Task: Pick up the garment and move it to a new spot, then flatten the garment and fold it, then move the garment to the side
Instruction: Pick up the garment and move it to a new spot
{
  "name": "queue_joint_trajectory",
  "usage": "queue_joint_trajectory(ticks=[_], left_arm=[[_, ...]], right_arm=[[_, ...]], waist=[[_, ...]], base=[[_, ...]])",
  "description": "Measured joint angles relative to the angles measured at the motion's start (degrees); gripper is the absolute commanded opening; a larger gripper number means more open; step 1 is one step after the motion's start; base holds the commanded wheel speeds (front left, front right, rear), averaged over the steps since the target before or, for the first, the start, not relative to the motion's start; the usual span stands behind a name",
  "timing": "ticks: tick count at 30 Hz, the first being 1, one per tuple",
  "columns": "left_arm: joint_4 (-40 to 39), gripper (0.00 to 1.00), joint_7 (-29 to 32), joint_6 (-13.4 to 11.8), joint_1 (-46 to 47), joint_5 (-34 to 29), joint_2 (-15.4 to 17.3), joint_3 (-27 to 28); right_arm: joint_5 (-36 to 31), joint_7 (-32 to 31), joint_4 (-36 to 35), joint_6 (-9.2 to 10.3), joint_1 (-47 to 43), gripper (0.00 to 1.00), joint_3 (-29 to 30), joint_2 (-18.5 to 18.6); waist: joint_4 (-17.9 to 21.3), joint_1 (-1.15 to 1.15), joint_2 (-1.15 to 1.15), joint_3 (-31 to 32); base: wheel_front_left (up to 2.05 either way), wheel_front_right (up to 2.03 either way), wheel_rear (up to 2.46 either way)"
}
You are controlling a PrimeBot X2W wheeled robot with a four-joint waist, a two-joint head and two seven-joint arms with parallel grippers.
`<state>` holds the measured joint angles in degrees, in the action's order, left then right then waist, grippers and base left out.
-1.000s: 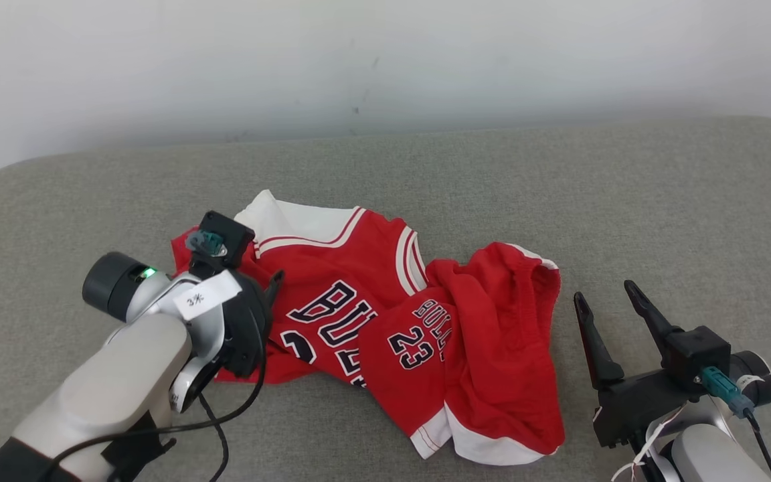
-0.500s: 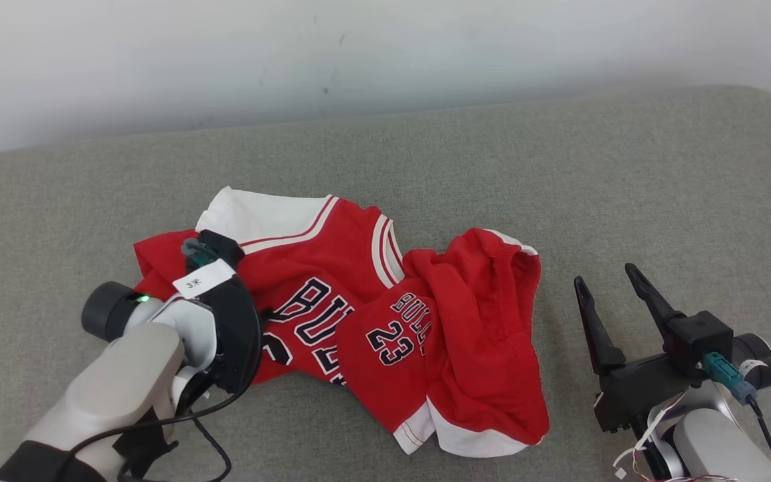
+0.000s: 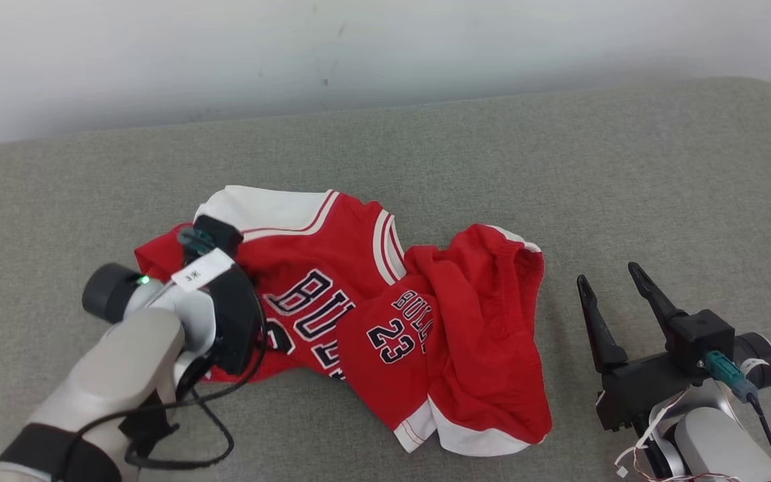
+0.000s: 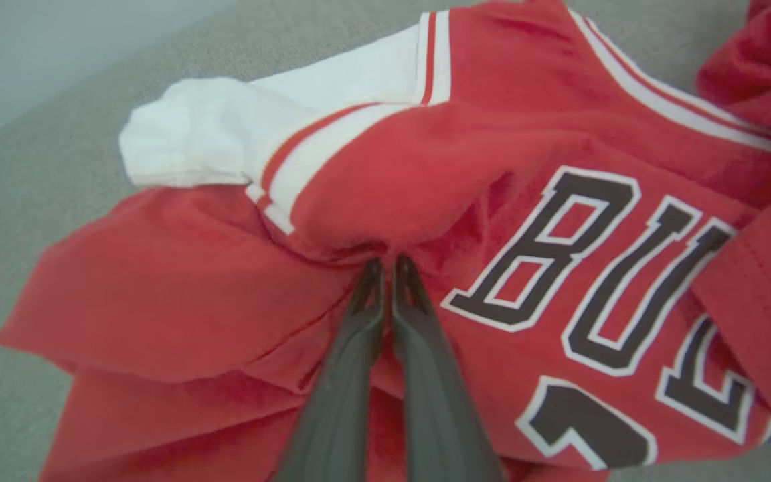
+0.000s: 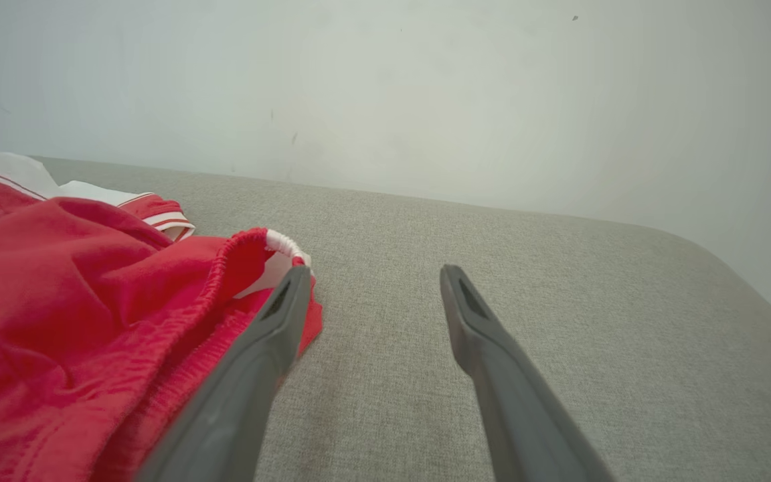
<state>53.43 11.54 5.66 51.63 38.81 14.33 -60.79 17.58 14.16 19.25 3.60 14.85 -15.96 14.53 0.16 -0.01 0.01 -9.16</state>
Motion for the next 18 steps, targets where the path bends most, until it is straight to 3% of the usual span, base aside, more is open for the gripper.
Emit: queue_joint_trajectory(ticks=[6,14,18], left_arm=[[1.0,0.0,-3.7,0.5,3.2,-0.8,1.3,1.2],[1.1,0.0,-10.8,0.5,10.9,-2.6,9.8,3.5],[0.6,0.0,-13.0,0.5,12.0,-3.0,12.4,4.2]], right_arm=[[0.0,0.0,0.7,0.0,0.0,1.0,0.0,-0.2],[0.3,0.0,1.3,0.2,-0.8,1.0,1.2,-0.1],[0.5,0.0,1.5,0.44,-1.9,1.0,1.4,-0.2]], waist=[[-0.5,0.0,0.0,0.4],[-1.9,0.0,0.0,1.6],[-2.8,0.01,-0.01,2.2]], base=[[0.0,0.0,0.0],[0.0,0.0,0.0],[0.0,0.0,0.0]])
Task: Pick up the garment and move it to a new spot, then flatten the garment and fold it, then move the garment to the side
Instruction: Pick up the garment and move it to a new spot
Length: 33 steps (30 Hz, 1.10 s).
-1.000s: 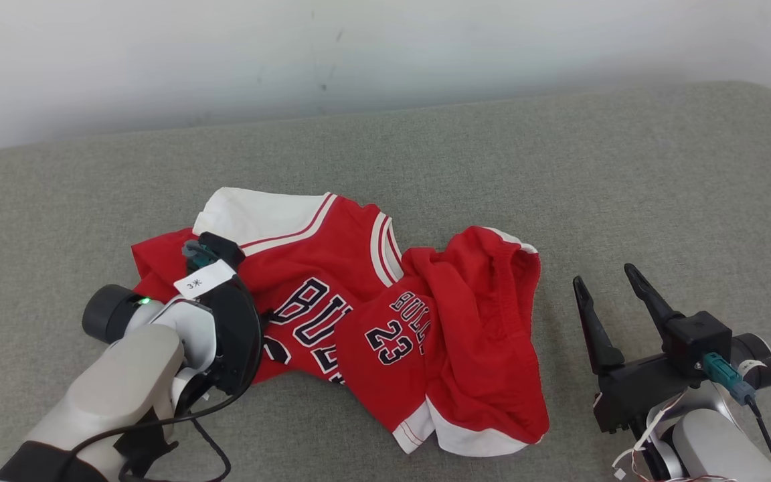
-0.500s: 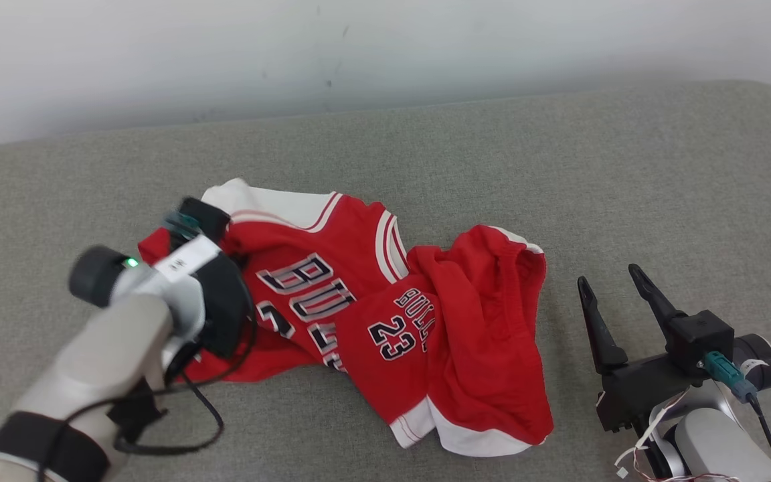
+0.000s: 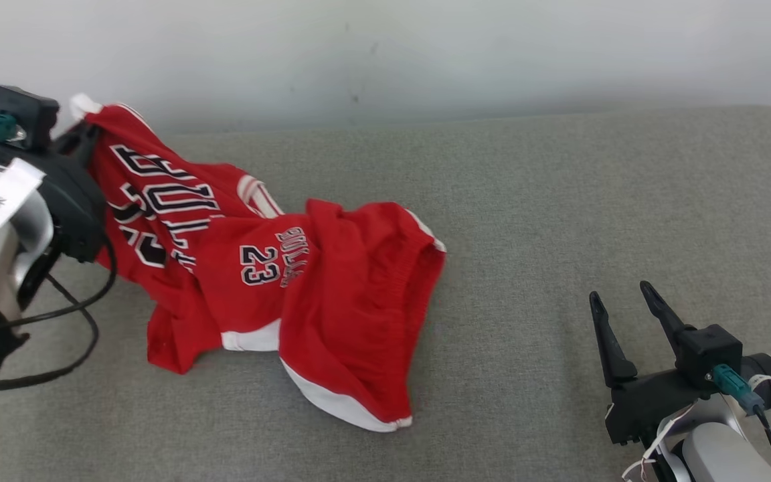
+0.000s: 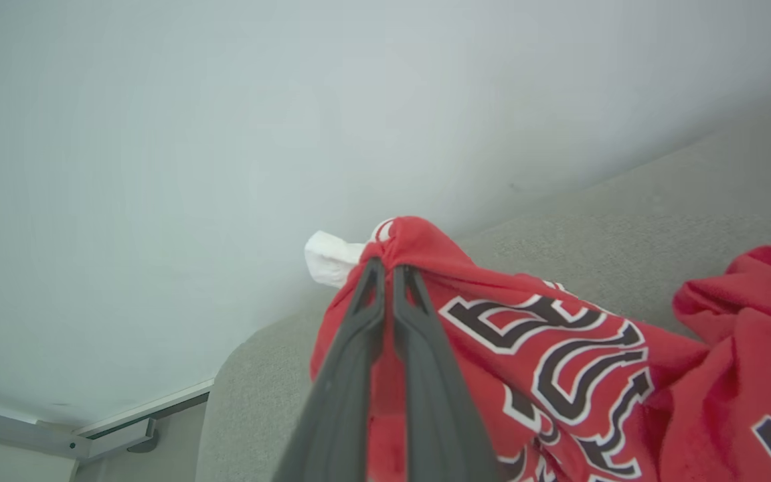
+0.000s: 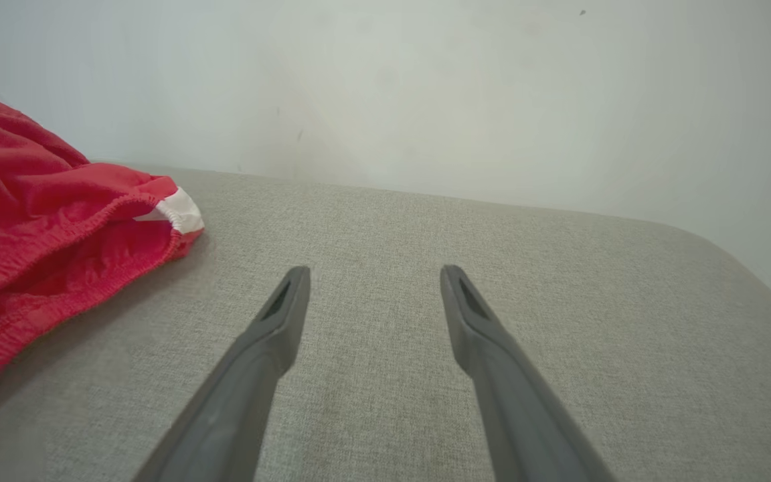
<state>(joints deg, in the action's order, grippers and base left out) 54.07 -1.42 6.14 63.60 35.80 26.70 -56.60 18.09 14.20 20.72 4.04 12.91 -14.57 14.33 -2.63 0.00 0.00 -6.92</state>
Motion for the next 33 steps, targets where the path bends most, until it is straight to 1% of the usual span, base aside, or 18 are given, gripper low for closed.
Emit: queue_joint_trajectory(ticks=[4,7,14,19,25,28,33], left_arm=[[-0.4,0.0,-1.7,0.0,1.1,-0.8,1.9,0.2],[0.0,0.0,-2.6,0.0,1.9,-1.7,4.4,0.4],[0.7,0.0,-2.7,-0.9,1.4,-2.4,9.7,0.4],[1.2,0.0,-2.7,-1.5,1.2,-3.5,12.6,-0.2],[2.4,0.0,-2.7,-2.4,1.2,-4.8,16.5,-0.4],[2.4,0.0,-2.7,-2.7,1.4,-5.1,17.6,-0.1],[1.3,0.0,-2.6,-3.2,1.3,-5.1,17.5,-0.3]], right_arm=[[0.1,0.0,0.0,0.0,-0.7,1.0,0.2,-0.1],[0.1,0.0,0.0,0.0,-0.7,1.0,-0.1,-0.3],[0.1,0.0,-0.1,-0.01,-1.2,1.0,-0.2,-0.5],[0.1,0.0,-0.2,0.0,-2.9,1.0,0.5,0.3],[0.1,0.0,-0.6,-0.01,-2.9,1.0,0.1,0.2],[0.1,0.0,-0.7,-0.01,-2.9,1.0,0.3,0.4],[0.1,0.0,-1.2,-0.01,-3.0,1.0,0.2,0.4]], waist=[[-0.9,0.0,0.0,0.6],[-1.4,0.0,0.0,1.1],[-2.0,0.0,0.0,2.1],[-2.6,0.0,0.0,2.3],[-3.0,0.0,0.0,2.4],[-3.3,0.0,0.0,2.3],[-3.9,0.0,0.0,2.1]], base=[[0.0,0.0,0.0],[0.0,0.0,0.0],[0.0,0.0,0.0],[0.0,0.0,0.0],[0.0,0.0,0.0],[0.0,0.0,0.0],[0.0,0.0,0.0]])
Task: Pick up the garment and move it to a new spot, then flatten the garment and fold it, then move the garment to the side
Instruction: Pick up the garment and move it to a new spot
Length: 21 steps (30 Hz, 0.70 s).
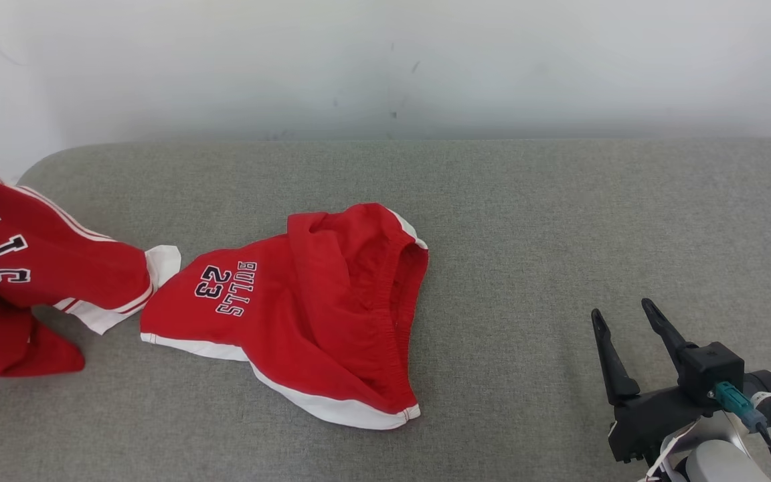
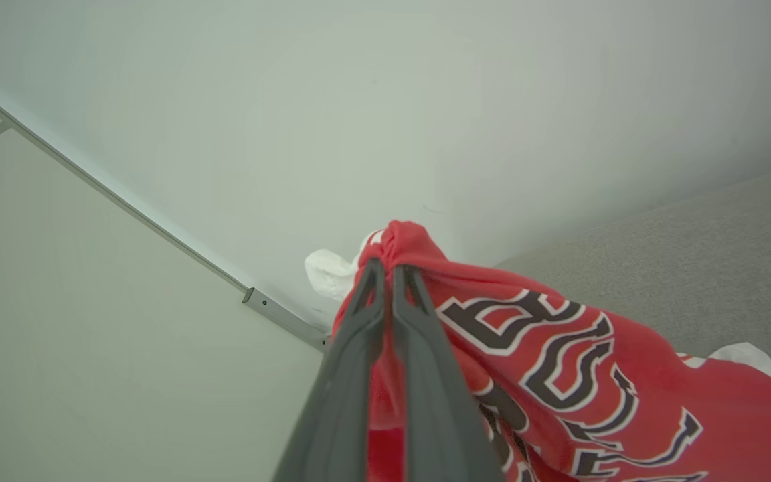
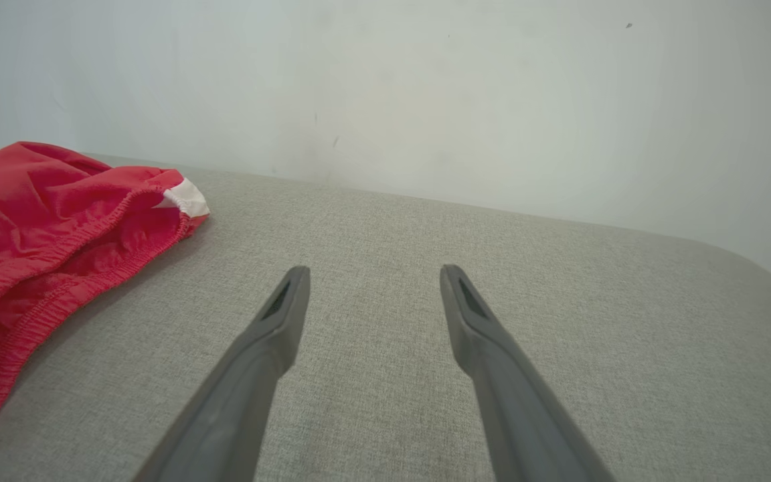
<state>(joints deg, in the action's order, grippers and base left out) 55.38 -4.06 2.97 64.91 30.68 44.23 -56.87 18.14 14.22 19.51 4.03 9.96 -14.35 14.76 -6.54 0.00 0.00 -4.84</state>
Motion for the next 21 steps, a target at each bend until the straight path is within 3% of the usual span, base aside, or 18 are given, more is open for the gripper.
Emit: queue_joint_trajectory(ticks=[9,21], left_arm=[[-2.2,0.0,1.6,-0.5,-5.4,1.2,-2.2,-0.7],[1.0,0.0,4.1,0.6,-10.7,11.0,-4.7,4.1]], right_arm=[[-0.1,0.0,-1.2,-0.33,0.4,1.0,-1.2,0.0],[-1.2,-0.7,-4.9,-0.32,1.4,1.0,-0.8,2.4]], waist=[[0.1,0.0,0.0,-1.0],[2.4,-0.01,0.0,-5.9]], base=[[0.0,0.0,0.0],[0.0,0.0,0.0]])
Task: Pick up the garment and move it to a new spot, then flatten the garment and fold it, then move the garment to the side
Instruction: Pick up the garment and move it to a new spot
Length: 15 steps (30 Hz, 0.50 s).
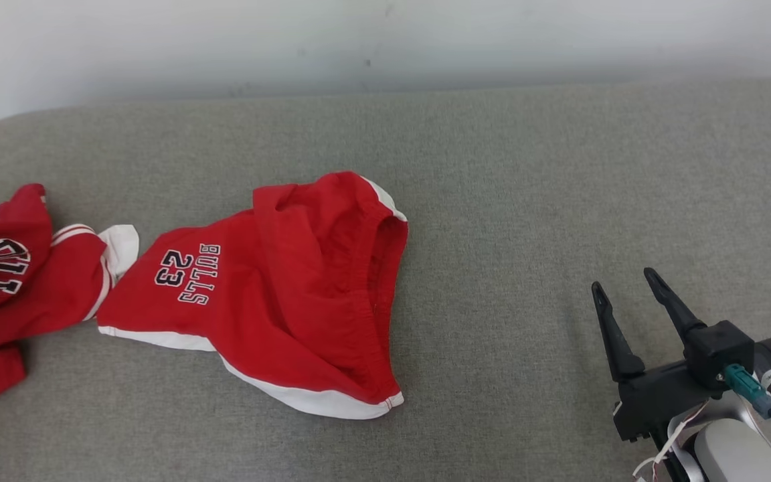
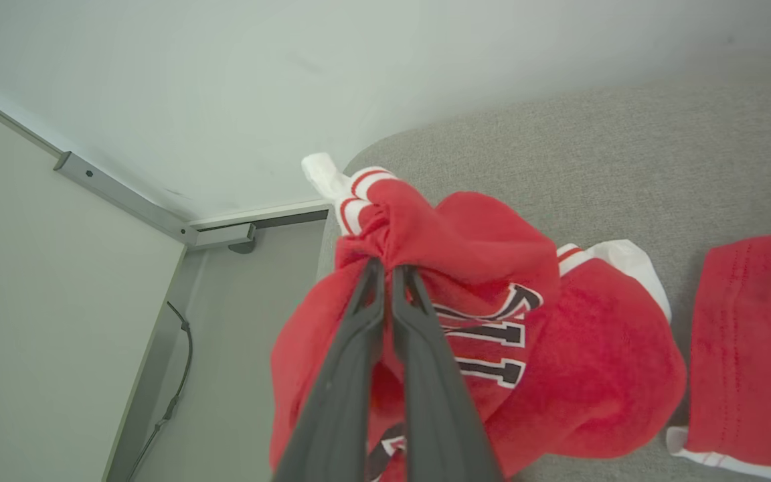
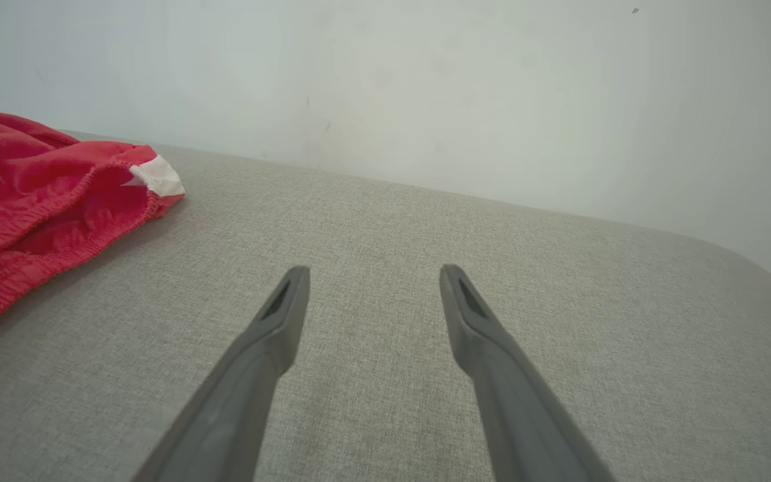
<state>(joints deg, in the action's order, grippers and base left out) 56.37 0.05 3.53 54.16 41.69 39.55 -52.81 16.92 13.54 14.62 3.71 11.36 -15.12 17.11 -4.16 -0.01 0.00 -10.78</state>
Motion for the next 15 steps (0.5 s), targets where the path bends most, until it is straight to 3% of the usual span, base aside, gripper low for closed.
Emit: queue_joint_trajectory(ticks=[11,12,13,14,15], left_arm=[[2.4,0.0,1.5,0.6,-0.1,3.3,-3.7,2.3],[2.6,0.05,1.5,0.6,0.0,3.3,-3.9,2.3],[2.9,0.13,1.7,0.6,0.1,3.4,-4.1,2.3],[3.3,0.41,2.0,0.6,0.1,3.6,-4.4,2.3],[3.8,0.97,2.3,0.6,0.1,3.7,-4.6,2.4]], right_arm=[[-0.9,-0.9,-1.9,0.35,3.1,1.0,0.1,0.4],[-0.9,-1.0,-1.8,0.4,3.1,1.0,0.2,0.5],[-0.9,-1.0,-1.7,0.41,3.2,1.0,0.3,0.5],[-0.9,-1.0,-1.5,0.41,3.3,1.0,0.4,0.5],[-0.9,-1.0,-1.4,0.42,3.3,1.0,0.4,0.5]], waist=[[1.7,-0.01,0.01,-5.7],[1.8,0.0,0.0,-6.0],[1.9,-0.01,0.01,-6.2],[1.9,-0.01,0.01,-6.3],[1.9,-0.01,0.01,-6.3]], base=[[0.0,0.0,0.0],[0.0,0.0,0.0],[0.0,0.0,0.0],[0.0,0.0,0.0],[0.0,0.0,0.0]])
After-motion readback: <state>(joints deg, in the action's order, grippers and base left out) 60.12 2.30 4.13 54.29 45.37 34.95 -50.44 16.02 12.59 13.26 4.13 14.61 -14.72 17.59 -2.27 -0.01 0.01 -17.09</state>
